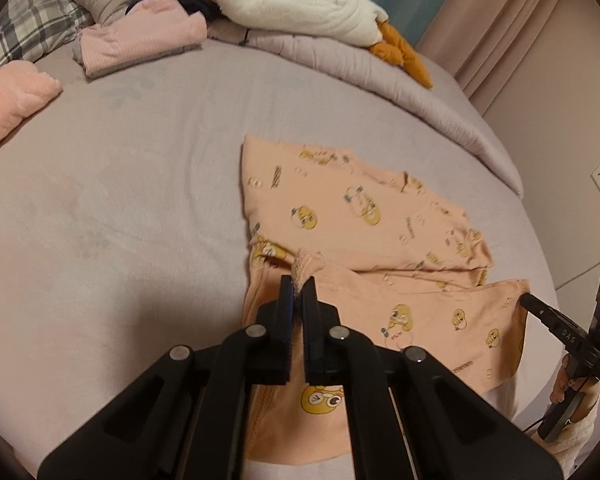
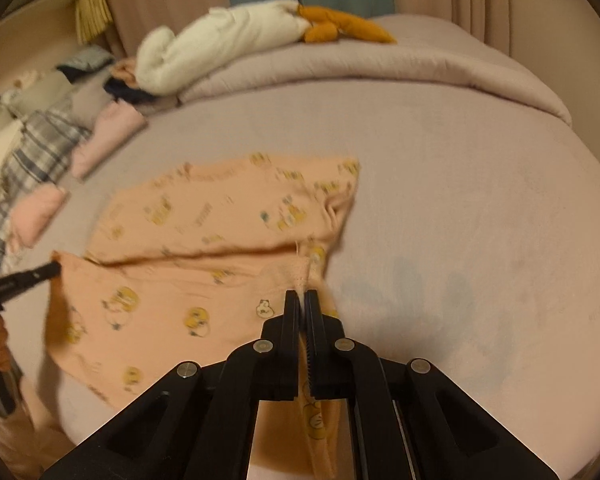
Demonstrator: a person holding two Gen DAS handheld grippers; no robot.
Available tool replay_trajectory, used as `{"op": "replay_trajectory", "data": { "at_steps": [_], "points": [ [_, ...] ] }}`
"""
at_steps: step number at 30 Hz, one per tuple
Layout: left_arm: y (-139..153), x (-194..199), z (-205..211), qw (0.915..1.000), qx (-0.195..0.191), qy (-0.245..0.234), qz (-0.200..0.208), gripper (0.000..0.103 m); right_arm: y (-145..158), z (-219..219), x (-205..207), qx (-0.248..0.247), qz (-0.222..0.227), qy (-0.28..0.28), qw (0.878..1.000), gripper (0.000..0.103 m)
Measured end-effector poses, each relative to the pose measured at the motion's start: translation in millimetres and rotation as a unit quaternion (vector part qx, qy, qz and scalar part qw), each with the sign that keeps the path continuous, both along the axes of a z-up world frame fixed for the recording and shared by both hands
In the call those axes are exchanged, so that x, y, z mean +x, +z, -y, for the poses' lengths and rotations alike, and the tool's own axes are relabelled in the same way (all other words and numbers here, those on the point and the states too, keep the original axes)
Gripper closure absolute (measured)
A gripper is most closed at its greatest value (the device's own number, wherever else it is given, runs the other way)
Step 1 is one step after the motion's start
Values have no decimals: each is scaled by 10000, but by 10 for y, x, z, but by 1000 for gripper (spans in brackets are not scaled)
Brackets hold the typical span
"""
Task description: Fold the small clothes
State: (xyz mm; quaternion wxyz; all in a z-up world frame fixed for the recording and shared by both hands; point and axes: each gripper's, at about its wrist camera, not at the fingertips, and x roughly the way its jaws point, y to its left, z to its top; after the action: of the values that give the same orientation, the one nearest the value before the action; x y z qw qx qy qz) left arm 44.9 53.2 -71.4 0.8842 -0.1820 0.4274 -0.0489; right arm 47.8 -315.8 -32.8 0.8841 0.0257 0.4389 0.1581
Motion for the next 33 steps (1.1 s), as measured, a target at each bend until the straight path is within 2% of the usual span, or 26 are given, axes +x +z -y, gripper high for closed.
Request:
{"op": "replay_trajectory", "data": {
  "at_steps": [6,10,12,15,18,23,33],
  "points": [
    [252,33,-5,9993,55,-22,367,101,261,-26,58,259,343,68,9991,98],
    [368,157,-67,9985,39,61,538,101,364,-82,215,243,497,-3,9985,98],
    [408,257,-99,9982,-27,64,588,101,397,-119,338,282,542,7,9981,98],
    [453,420,-142,9977,81,174,657,101,424,-162,491,263,574,-21,9980,98],
    [468,626,-221,9974,-43,252,669,101,440,-192,681,297,576,-61,9979,98],
    [368,980,-289,9979,-5,383,525,101,368,-240,993,208,464,-145,9986,98],
    [-91,1543,-315,9988,137,459,-49,101,-124,-326,1516,-50,-125,-361,9993,98]
  ]
}}
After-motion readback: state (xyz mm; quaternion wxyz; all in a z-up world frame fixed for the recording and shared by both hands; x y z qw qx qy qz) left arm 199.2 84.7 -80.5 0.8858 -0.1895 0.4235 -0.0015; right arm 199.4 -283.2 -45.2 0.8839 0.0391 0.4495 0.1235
